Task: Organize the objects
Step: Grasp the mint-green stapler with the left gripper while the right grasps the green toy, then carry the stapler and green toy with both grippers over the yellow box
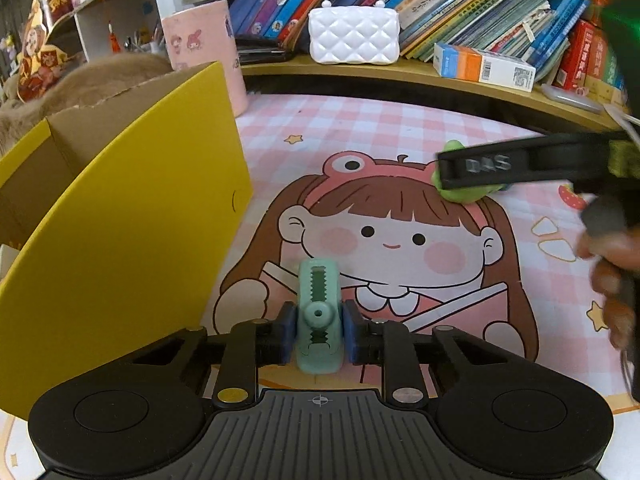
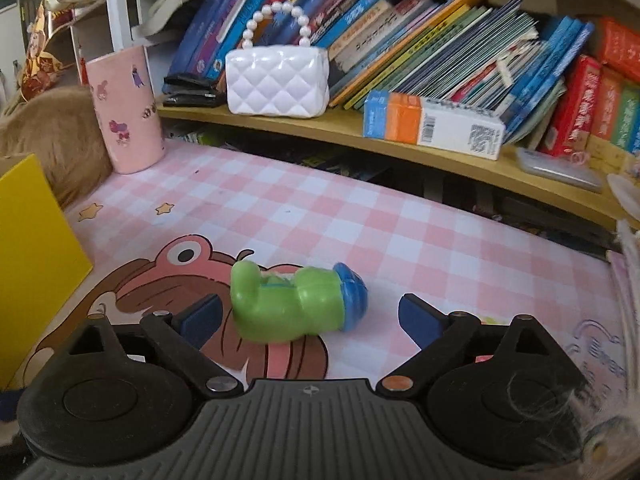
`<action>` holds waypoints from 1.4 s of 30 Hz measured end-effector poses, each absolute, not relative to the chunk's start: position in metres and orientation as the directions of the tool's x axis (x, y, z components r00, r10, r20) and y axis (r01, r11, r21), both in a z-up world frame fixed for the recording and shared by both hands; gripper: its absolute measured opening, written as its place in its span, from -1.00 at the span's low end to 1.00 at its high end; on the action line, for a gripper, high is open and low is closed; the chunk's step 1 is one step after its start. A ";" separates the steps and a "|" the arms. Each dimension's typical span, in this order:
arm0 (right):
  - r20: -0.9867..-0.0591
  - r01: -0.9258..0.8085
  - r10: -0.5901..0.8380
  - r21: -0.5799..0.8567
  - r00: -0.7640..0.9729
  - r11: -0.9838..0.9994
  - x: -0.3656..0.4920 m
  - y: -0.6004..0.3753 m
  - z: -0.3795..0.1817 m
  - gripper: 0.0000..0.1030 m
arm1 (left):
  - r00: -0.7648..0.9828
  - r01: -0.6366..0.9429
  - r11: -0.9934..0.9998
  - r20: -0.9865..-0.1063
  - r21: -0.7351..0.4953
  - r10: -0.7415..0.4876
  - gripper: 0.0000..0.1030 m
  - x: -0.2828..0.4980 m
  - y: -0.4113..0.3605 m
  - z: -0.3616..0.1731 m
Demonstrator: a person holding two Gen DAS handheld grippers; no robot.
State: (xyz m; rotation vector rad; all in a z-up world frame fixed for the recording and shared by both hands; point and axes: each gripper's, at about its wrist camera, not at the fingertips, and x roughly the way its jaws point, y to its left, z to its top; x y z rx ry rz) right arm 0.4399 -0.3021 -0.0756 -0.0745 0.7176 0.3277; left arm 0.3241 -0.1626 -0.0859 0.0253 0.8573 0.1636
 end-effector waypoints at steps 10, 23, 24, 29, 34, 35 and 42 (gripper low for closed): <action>-0.626 -0.338 0.319 0.092 0.712 0.937 0.428 -0.300 -0.062 0.39 | 0.684 -0.110 0.993 -0.723 0.031 0.099 -0.55 0.303 -0.160 -0.064; -0.624 -0.330 0.320 0.104 0.713 0.938 0.340 -0.302 -0.046 0.40 | 0.721 -0.019 1.000 -0.692 0.020 0.028 -0.55 0.240 -0.152 -0.039; -0.623 -0.330 0.321 0.106 0.713 0.938 0.333 -0.301 -0.045 0.40 | 0.722 -0.009 1.000 -0.691 0.017 0.018 -0.55 0.235 -0.150 -0.037; -0.630 -0.310 0.304 0.104 0.714 0.945 0.287 -0.294 -0.040 0.39 | 0.732 0.044 0.999 -0.680 0.006 -0.028 -0.55 0.208 -0.138 -0.029; -0.643 -0.282 0.282 0.106 0.711 0.953 0.244 -0.283 -0.034 0.40 | 0.734 0.079 0.997 -0.675 -0.019 -0.071 -0.55 0.188 -0.119 -0.026; -0.647 -0.278 0.277 0.103 0.710 0.955 0.236 -0.279 -0.033 0.39 | 0.733 0.084 0.996 -0.676 -0.027 -0.080 -0.55 0.184 -0.114 -0.027; -0.673 -0.231 0.230 0.089 0.703 0.969 0.186 -0.248 -0.031 0.40 | 0.725 0.127 0.990 -0.675 -0.063 -0.136 -0.55 0.163 -0.075 -0.025</action>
